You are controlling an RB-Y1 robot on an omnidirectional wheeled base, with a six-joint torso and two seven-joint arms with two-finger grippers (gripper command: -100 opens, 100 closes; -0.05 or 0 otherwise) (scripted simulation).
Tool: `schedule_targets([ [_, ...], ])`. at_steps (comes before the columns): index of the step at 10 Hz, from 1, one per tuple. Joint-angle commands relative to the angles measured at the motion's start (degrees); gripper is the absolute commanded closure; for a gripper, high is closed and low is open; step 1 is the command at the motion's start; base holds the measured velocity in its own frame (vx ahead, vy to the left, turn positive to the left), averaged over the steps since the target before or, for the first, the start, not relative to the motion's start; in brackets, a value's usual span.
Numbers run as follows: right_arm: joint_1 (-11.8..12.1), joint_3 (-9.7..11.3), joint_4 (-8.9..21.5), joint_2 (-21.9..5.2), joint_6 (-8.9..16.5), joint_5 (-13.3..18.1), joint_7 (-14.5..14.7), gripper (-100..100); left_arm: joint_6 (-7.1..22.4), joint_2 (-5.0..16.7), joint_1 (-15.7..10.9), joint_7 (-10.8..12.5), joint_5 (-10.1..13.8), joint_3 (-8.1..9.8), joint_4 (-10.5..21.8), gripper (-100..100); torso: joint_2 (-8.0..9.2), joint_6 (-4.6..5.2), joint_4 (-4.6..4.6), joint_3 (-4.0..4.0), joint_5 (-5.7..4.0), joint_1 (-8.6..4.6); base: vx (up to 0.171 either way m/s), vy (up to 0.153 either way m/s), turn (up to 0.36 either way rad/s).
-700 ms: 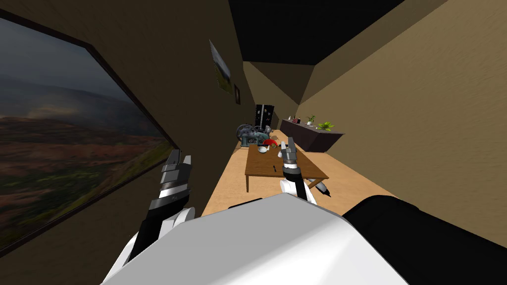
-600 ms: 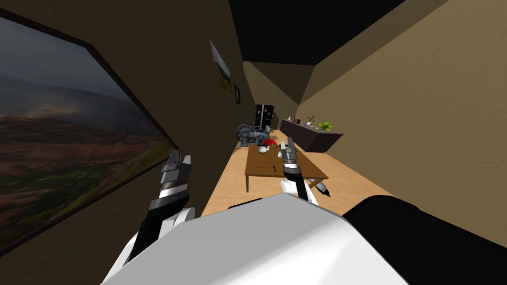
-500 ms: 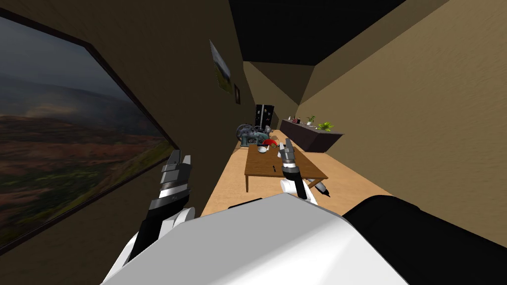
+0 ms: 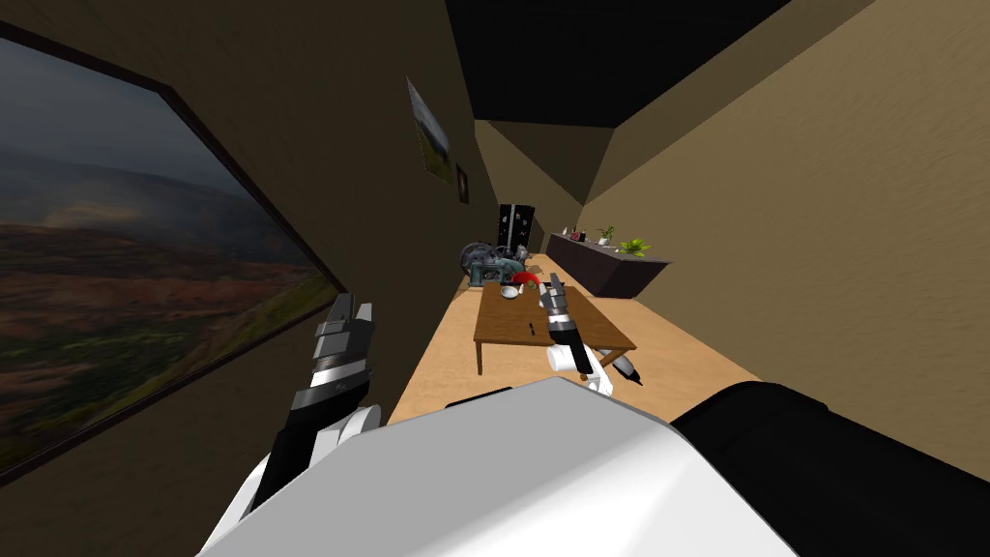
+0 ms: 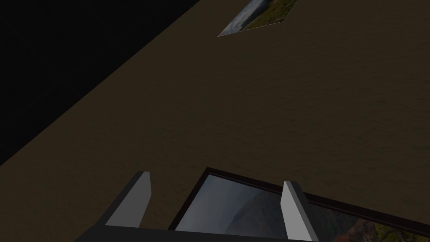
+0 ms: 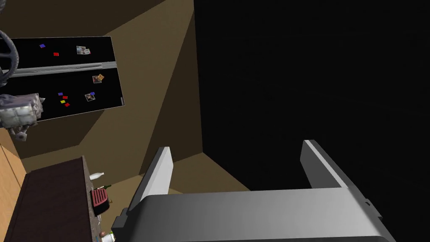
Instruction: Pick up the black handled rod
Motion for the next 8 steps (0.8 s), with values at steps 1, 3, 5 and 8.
schedule_targets([
  [1,-1.09,-0.15,2.68,-0.60,2.86,-1.29,-2.86,-100,0.00,0.00,0.00,0.00,0.00,0.00,0.00,0,0.00,0.00,0.00,0.00,0.00,0.00,-0.030,-0.055,0.009],
  [3,-2.39,-0.49,4.88,-1.05,5.51,-2.31,-5.67,-100,0.00,0.00,0.00,0.00,0.00,0.00,0.00,0,0.02,0.01,0.01,0.02,0.00,-0.01,-0.024,-0.053,0.006],
  [5,-3.77,-0.85,7.04,-1.44,8.00,-3.39,-8.14,-100,0.00,0.00,0.00,0.00,0.00,0.00,0.00,0,0.02,0.01,0.01,0.02,0.00,0.02,-0.021,-0.048,0.005],
  [8,-5.21,-1.22,9.61,-1.80,10.61,-4.52,-11.02,-100,0.00,0.00,0.00,0.00,0.00,0.00,0.00,0,0.00,0.00,0.00,0.00,0.00,-0.03,-0.021,-0.052,0.008],
])
